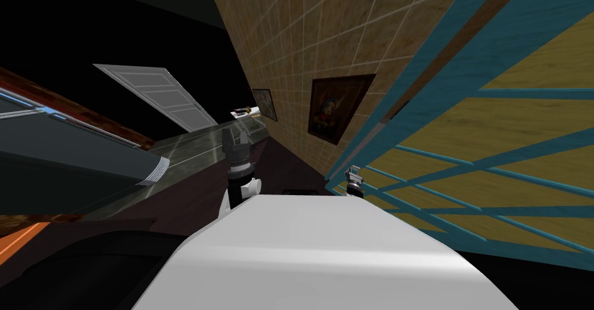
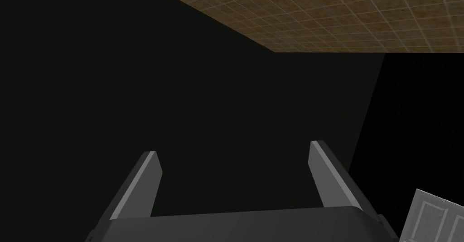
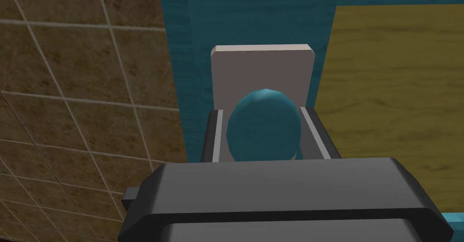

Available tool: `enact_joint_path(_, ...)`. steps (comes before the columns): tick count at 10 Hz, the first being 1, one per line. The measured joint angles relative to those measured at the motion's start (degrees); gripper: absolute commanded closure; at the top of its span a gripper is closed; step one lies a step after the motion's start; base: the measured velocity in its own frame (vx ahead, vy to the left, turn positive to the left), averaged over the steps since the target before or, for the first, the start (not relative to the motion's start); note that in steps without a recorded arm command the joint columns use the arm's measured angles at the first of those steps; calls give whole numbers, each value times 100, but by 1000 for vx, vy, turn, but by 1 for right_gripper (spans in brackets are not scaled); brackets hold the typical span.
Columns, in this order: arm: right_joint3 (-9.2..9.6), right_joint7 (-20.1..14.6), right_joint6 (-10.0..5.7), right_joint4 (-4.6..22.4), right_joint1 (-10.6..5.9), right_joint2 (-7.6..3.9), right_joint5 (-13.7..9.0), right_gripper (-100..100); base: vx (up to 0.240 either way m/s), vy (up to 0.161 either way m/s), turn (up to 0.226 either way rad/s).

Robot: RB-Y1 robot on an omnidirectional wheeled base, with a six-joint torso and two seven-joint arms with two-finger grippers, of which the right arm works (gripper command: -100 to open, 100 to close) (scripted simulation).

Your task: Pull the door open

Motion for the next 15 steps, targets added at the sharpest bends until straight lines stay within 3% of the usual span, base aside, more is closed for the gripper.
enact_joint_path(2, 50, -39, 19, -77, 32, -31, 27, 100, -175, -13, 62)
enact_joint_path(5, 270, -250, -27, 0, -26, -99, 149, 100, -246, 13, 77)
enact_joint_path(11, 673, -540, 91, -275, 129, -170, 356, 100, -201, -4, 63)
enact_joint_path(15, 929, -721, 32, -392, 213, -279, 506, 100, -208, -14, 59)
